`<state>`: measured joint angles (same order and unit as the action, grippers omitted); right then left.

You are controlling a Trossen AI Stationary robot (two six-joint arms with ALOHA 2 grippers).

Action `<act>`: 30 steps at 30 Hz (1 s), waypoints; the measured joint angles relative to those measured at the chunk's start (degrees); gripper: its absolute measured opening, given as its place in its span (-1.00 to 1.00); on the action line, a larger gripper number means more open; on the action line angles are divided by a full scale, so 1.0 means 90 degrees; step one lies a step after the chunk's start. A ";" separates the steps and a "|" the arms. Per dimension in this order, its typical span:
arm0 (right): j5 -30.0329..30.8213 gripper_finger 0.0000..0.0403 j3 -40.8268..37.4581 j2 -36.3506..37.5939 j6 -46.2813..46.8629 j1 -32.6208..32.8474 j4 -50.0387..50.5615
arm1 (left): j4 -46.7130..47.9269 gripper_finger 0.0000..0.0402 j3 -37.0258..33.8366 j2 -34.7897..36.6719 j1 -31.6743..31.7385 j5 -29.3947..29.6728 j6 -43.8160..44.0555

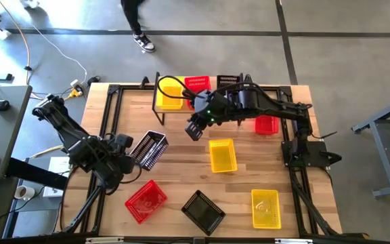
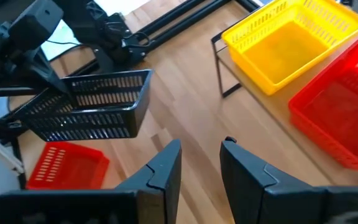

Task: Stack baskets on shelf by color
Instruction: Stack the top black bin on the black bin on the shelf

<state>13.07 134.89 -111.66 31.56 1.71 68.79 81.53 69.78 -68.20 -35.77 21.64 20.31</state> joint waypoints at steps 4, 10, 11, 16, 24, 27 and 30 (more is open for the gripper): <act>0.0000 -0.51 0.0000 0.0000 0.0236 0.0151 -0.0005 | -0.0001 -1.00 0.0196 -0.0002 0.0002 0.0523 -0.0539; 0.0001 -0.51 0.0000 0.0000 0.0363 0.0287 -0.0009 | 0.0013 -1.00 0.0320 -0.0002 0.0004 0.1008 -0.1544; 0.0001 -0.51 0.0000 0.0000 0.0431 0.0289 -0.0026 | 0.0025 -1.00 0.0320 -0.0002 0.0005 0.1008 -0.1737; 0.0003 -0.51 0.0000 0.0000 0.0829 0.0287 -0.0179 | 0.0088 -1.00 0.0320 -0.0005 0.0005 0.1211 -0.2304; 0.0085 -0.51 0.0000 0.0000 0.0791 0.0287 -0.0421 | 0.0932 -1.00 0.0323 -0.0282 0.0167 0.2127 -0.2889; 0.0169 -0.50 0.0000 0.0000 0.0661 0.0270 -0.0434 | 0.0917 -1.00 0.0291 -0.0419 0.0312 0.2249 -0.3214; 0.0170 -0.45 0.0000 0.0000 0.0585 0.0238 -0.0436 | 0.0943 -1.00 0.0296 -0.0550 0.0354 0.2345 -0.3618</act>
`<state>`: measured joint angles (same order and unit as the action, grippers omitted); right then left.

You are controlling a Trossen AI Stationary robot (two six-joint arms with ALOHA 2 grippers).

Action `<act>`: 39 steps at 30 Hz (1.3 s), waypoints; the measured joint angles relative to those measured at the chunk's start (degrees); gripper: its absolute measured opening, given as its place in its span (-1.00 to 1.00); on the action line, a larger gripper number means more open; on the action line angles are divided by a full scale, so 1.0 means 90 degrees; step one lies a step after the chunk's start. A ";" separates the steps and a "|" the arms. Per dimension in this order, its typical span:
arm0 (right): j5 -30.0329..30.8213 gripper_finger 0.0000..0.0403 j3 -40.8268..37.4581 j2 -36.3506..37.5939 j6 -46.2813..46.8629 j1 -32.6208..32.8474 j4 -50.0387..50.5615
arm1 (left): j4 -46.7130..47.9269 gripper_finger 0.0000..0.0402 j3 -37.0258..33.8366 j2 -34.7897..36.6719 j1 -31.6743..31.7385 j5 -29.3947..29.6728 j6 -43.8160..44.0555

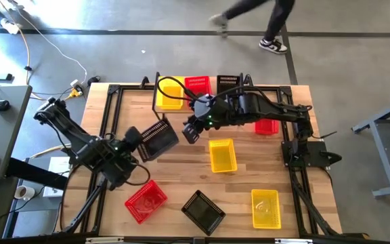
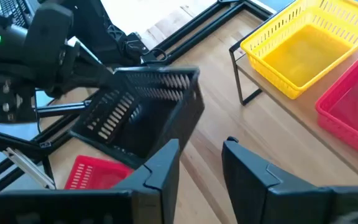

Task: Stack baskets on shelf by color
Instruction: Stack the top black bin on the black bin on the shelf

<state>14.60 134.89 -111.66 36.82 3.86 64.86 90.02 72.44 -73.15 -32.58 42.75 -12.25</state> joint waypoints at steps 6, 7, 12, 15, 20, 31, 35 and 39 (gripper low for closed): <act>-0.0187 -0.25 0.0000 0.0000 -0.0915 -0.0068 -0.0024 | -0.0017 -1.00 -0.0002 -0.0203 0.0008 0.0040 -0.0552; -0.0284 -0.22 0.0000 0.0000 -0.1398 -0.0071 -0.0025 | -0.0056 -1.00 -0.0005 -0.0210 0.0006 0.0041 -0.0664; -0.1015 -0.17 0.0000 0.0000 -0.3907 -0.0065 0.0005 | -0.0234 -1.00 -0.0002 -0.0207 0.0006 0.0045 -0.1070; -0.1419 -0.19 0.0000 0.0000 -0.5581 -0.0065 0.0035 | -0.0444 -1.00 -0.0002 -0.0206 -0.0008 0.0015 -0.1317; -0.1749 -0.20 0.0000 0.0000 -0.7647 -0.0048 0.0050 | -0.0839 -0.99 -0.0002 -0.0206 -0.0016 -0.0093 -0.1875; -0.2829 -0.21 -0.0005 -0.0071 -0.9181 0.0053 0.0162 | -0.1634 -0.96 -0.0002 -0.0206 -0.0013 -0.0675 -0.2735; -0.2814 -0.21 -0.0007 -0.0220 -0.9865 0.0218 0.0292 | -0.1652 -0.96 -0.0002 -0.0205 -0.0011 -0.0793 -0.2740; -0.2696 -0.21 -0.0007 -0.0345 -1.0312 0.0389 0.0217 | -0.1660 -0.96 -0.0002 -0.0201 -0.0011 -0.0851 -0.2850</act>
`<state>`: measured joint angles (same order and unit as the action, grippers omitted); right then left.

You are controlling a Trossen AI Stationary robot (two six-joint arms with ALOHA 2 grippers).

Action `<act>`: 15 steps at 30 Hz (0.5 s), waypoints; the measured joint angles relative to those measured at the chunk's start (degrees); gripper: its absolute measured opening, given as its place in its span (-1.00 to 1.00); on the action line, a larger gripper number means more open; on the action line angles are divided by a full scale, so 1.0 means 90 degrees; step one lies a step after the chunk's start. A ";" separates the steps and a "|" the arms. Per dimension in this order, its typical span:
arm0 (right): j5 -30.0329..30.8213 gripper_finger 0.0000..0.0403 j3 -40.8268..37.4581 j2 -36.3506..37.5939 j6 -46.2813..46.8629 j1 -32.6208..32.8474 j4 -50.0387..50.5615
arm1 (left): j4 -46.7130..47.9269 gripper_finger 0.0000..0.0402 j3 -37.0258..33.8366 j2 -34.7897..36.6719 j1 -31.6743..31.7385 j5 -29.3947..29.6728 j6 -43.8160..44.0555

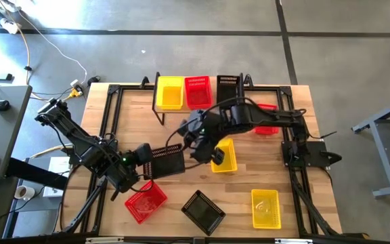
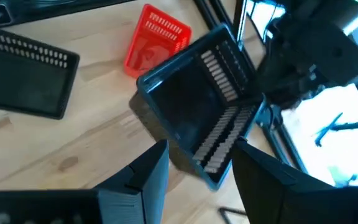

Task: Stack baskets on shelf by color
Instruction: Stack the top black bin on the black bin on the shelf

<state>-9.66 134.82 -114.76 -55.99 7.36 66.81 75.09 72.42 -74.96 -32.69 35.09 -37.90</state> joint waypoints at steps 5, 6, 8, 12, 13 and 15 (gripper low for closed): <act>0.0018 -0.21 0.0000 -0.0192 -0.0218 0.0124 -0.0006 | -0.0012 -0.96 0.0000 0.0000 0.0006 -0.0023 -0.0343; 0.0021 -0.21 0.0000 -0.0235 -0.0218 0.0136 0.0009 | -0.0017 -0.96 0.0000 0.0000 0.0007 -0.0024 -0.0396; 0.0020 -0.21 0.0000 -0.0323 -0.0218 0.0161 0.0039 | -0.0017 -0.95 0.0000 0.0000 0.0007 -0.0046 -0.0525; 0.0044 -0.21 0.0000 -0.0552 -0.0296 0.0220 0.0084 | -0.0019 -0.95 0.0000 0.0000 0.0007 -0.0072 -0.0599; 0.0050 -0.21 0.0000 -0.0601 -0.0346 0.0230 0.0089 | -0.0021 -0.95 0.0000 0.0000 0.0007 -0.0091 -0.0599; 0.0054 -0.21 0.0000 -0.0665 -0.0434 0.0256 0.0058 | -0.0019 -0.95 0.0000 0.0000 0.0007 -0.0176 -0.0604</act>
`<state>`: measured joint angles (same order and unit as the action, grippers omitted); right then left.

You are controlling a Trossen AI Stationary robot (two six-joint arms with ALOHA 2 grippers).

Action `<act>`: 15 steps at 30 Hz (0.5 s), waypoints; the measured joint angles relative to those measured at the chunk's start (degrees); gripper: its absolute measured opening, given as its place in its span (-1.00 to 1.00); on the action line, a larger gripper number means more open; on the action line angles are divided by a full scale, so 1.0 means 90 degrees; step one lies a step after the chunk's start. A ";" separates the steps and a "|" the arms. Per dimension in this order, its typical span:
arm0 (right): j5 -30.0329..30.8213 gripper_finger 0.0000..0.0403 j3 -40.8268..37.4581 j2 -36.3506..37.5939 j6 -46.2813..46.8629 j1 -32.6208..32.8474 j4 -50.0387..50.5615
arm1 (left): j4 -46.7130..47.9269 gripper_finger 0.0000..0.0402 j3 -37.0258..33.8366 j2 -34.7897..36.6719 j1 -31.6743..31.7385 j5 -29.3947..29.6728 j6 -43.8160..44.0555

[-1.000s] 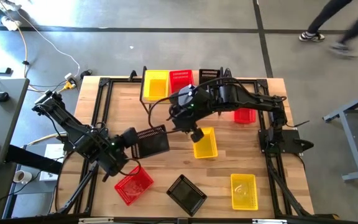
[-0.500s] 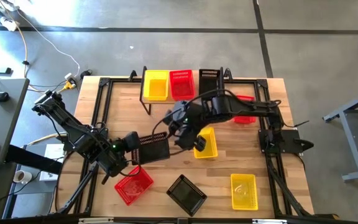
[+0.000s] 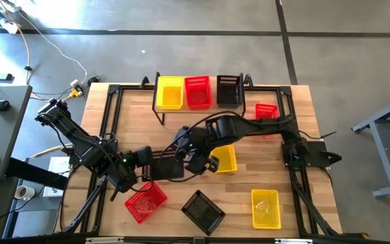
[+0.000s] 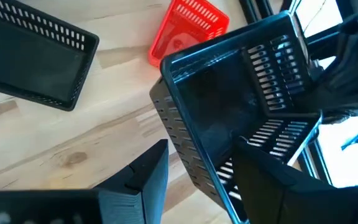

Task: Stack baskets on shelf by color
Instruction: Stack the top black bin on the black bin on the shelf

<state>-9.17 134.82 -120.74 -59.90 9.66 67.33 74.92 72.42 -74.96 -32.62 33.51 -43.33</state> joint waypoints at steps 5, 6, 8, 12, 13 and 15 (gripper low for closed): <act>0.0133 -0.21 0.0000 -0.0155 -0.0024 0.0066 -0.0030 | -0.0003 -0.95 0.0000 0.0000 -0.0001 -0.0040 -0.0063; 0.0167 -0.21 0.0000 -0.0187 -0.0024 0.0077 -0.0021 | -0.0003 -0.95 0.0000 0.0000 -0.0002 -0.0047 -0.0099; 0.0249 -0.22 0.0005 -0.0247 -0.0026 0.0100 -0.0077 | -0.0009 -0.95 0.0000 0.0000 0.0000 -0.0069 -0.0121; 0.0400 -0.35 0.0005 -0.0348 -0.0026 0.0163 -0.0017 | -0.0017 -0.95 0.0000 -0.0004 0.0000 -0.0199 -0.0108; 0.0470 -0.41 0.0005 -0.0350 -0.0020 0.0187 -0.0009 | -0.0017 -0.95 0.0000 -0.0005 -0.0002 -0.0200 -0.0112; 0.0561 -0.56 0.0005 -0.0348 -0.0017 0.0233 -0.0026 | -0.0030 -0.95 0.0000 -0.0003 -0.0001 -0.0226 -0.0109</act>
<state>-4.12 134.87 -123.87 -60.06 11.76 67.10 74.65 72.42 -74.99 -32.63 31.48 -44.31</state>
